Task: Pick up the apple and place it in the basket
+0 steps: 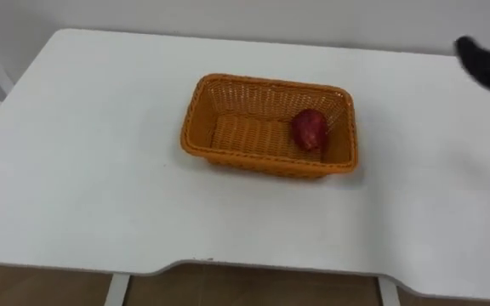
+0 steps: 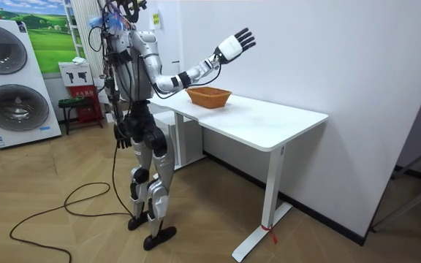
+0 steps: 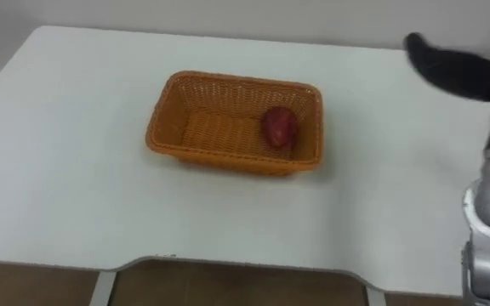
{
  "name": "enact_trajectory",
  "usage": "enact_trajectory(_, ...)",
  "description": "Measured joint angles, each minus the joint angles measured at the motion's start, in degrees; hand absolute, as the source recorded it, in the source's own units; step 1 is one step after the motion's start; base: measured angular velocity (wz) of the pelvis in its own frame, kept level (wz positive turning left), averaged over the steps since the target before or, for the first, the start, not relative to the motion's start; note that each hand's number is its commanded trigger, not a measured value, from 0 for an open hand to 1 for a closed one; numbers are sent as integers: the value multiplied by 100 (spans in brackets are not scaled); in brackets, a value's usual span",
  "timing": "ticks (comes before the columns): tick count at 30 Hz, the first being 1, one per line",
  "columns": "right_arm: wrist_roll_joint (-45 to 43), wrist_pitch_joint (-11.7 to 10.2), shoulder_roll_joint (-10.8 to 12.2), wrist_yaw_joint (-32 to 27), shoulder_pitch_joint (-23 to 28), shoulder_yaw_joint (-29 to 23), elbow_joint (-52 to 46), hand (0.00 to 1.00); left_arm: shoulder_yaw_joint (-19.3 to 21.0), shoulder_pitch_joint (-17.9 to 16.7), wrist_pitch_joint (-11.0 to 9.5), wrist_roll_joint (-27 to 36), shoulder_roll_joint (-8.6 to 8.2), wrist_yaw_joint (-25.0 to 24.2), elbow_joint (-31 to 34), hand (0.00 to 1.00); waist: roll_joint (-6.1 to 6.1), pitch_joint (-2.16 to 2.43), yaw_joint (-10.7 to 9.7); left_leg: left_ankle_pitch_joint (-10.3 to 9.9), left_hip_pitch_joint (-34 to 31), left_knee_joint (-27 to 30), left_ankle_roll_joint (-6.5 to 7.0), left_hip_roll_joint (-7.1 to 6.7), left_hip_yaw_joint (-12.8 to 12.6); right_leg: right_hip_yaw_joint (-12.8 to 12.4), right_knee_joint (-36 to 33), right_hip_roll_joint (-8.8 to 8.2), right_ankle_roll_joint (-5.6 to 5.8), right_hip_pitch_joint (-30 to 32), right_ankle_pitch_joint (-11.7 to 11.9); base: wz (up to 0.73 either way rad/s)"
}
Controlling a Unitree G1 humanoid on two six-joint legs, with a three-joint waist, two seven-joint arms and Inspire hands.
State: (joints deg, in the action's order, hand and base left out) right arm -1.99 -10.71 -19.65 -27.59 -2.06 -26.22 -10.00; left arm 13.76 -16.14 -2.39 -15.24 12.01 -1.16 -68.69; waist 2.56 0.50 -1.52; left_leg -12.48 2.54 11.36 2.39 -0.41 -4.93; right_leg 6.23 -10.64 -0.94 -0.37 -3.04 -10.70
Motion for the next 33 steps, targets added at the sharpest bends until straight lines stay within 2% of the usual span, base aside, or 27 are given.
enact_trajectory(4, 1280, -220, -95, -990, 34, -866, 42, 0, 197, -188, -43, -3, 18, 135, 122, 0, 34, 2, -211, -1, 3, 7, -2, 2, 34, 31, -2, 0, 1, -10, 0, 4)
enact_trajectory(6, 2496, -414, -129, -1582, 86, -1417, 361, 0, 208, -298, -48, 0, 13, 290, 199, 0, 29, -9, -378, -8, -41, 47, 0, 0, 44, 49, 1, -3, 1, -9, 0, 4)
enact_trajectory(7, 2805, -453, -130, -1700, 106, -1580, 513, 0, 229, -318, -49, -9, 6, 321, 236, 0, 42, 0, -403, -9, -65, 48, 0, 0, 42, 41, 1, -1, 0, -7, 0, 5)
enact_trajectory(9, 3826, -493, -137, -1961, 96, -2200, 1516, 0, 381, -346, -52, -13, -21, 350, 333, 0, 40, 0, -626, -17, -213, 137, 10, -35, 112, 64, 34, -1, 10, 21, 19, 15)
enact_trajectory(10, 4093, -486, -136, -2009, 103, -2337, 1791, 0, 393, -346, -52, -11, -25, 350, 348, 0, 29, 3, -657, -25, -232, 157, 14, -35, 123, 69, 38, -1, 11, 26, 20, 6)
enact_trajectory(11, 4579, -462, -130, -2166, 121, -2522, 2201, 0, 408, -343, -51, -9, -46, 349, 358, 0, -19, 24, -668, -26, -236, 148, 16, -35, 92, 35, 23, 2, 15, 63, 22, -19)
enact_trajectory(12, 4935, -460, -130, -2284, 132, -2632, 2473, 0, 408, -340, -37, -27, -85, 344, 374, 0, -66, 16, -670, -28, -250, 148, 20, -35, 42, -6, -12, 1, 21, 119, 30, -26)
enact_trajectory(13, 5057, -462, -131, -2309, 142, -2665, 2593, 0, 408, -333, -21, -37, -97, 335, 387, 0, -137, 17, -686, -28, -262, 150, 22, -35, 45, -20, -7, 2, 24, 131, 39, -20)
enact_trajectory(14, 5173, -463, -145, -2307, 160, -2717, 2974, 0, 434, -329, 6, -55, -99, 323, 459, 0, -240, 37, -714, -24, -283, 131, 28, -36, 42, -46, -28, 0, 26, 176, 40, -6)
enact_trajectory(15, 5157, -419, -145, -2302, 163, -2720, 3505, 0, 566, -327, 45, -63, -101, 321, 578, 0, -285, 29, -730, -17, -291, 128, 27, -42, 31, -68, -46, 2, 25, 196, 39, 0)
enact_trajectory(17, 5192, -277, -141, -2229, 164, -2655, 4421, 0, 748, -325, 106, -60, -102, 313, 708, 0, -292, 27, -701, -3, -280, 128, 15, -40, 8, -105, -73, 14, 10, 203, 24, 0)
enact_trajectory(20, 5394, -123, -62, -1754, 297, -2241, 5911, 0, 781, -224, 268, -59, -155, 263, 725, 0, -275, 24, -584, 10, -234, 129, -6, -27, -18, -137, -81, 27, -11, 192, 10, -3)
enact_trajectory(21, 5506, -8, 45, -1425, 332, -2060, 6520, 0, 805, -198, 306, -60, -214, 266, 726, 0, -260, 27, -558, 11, -228, 133, -7, -27, 0, -116, -75, 22, -13, 172, 5, 8)
enact_trajectory(22, 5543, 124, 245, -1169, 373, -1929, 6974, 0, 805, -168, 357, -59, -274, 266, 725, 0, -233, 25, -530, 11, -212, 135, -8, -29, 23, -96, -65, 18, -16, 141, -5, 10)
enact_trajectory(23, 5575, 214, 366, -1039, 430, -1844, 7168, 0, 805, -139, 383, -59, -296, 265, 722, 0, -218, 24, -493, 11, -205, 137, -8, -28, 24, -93, -60, 18, -18, 126, -13, 8)
enact_trajectory(25, 5579, 595, 774, -554, 630, -1561, 7767, 0, 802, -42, 435, -55, -397, 244, 706, 0, -166, 18, -341, 10, -154, 128, -9, -33, 38, -97, -61, 5, -10, 106, -69, 4)
enact_trajectory(26, 5565, 667, 858, -449, 672, -1513, 7848, 0, 802, -40, 449, -55, -414, 215, 704, 0, -163, 9, -325, 10, -135, 127, -9, -32, 50, -99, -71, 0, -6, 105, -80, 0)
enact_trajectory(28, 5233, 834, 1003, -96, 774, -1166, 8131, 0, 747, -2, 498, -57, -434, 156, 720, 0, -155, 11, -288, 1, -103, 129, -1, -29, 77, -100, -37, -7, 2, 80, -83, 0)
enact_trajectory(29, 4781, 922, 1023, 134, 791, -873, 8344, 0, 745, -19, 505, -55, -433, 141, 714, 0, -154, -1, -278, 1, -79, 103, 0, -32, 69, -104, -7, -7, 11, 56, -75, 0)
enact_trajectory(30, 4313, 978, 1020, 373, 795, -628, 8522, 0, 745, -13, 509, -42, -432, 141, 705, 0, -161, -32, -270, 1, -16, 73, 0, -36, 54, -110, 1, -8, 18, 9, -68, 0)
enact_trajectory(31, 4057, 1000, 1017, 483, 802, -517, 8587, 0, 745, -13, 512, -36, -432, 142, 686, 0, -180, -45, -260, 1, 15, 46, 2, -36, 50, -121, 3, -7, 18, -5, -68, -12)
enact_trajectory(33, 3186, 1130, 1013, 874, 840, -113, 8619, 0, 726, 9, 610, -7, -433, 142, 665, 0, -187, -51, -211, -3, 79, -11, 6, -33, 29, -170, 2, 3, 17, -9, -67, -14)
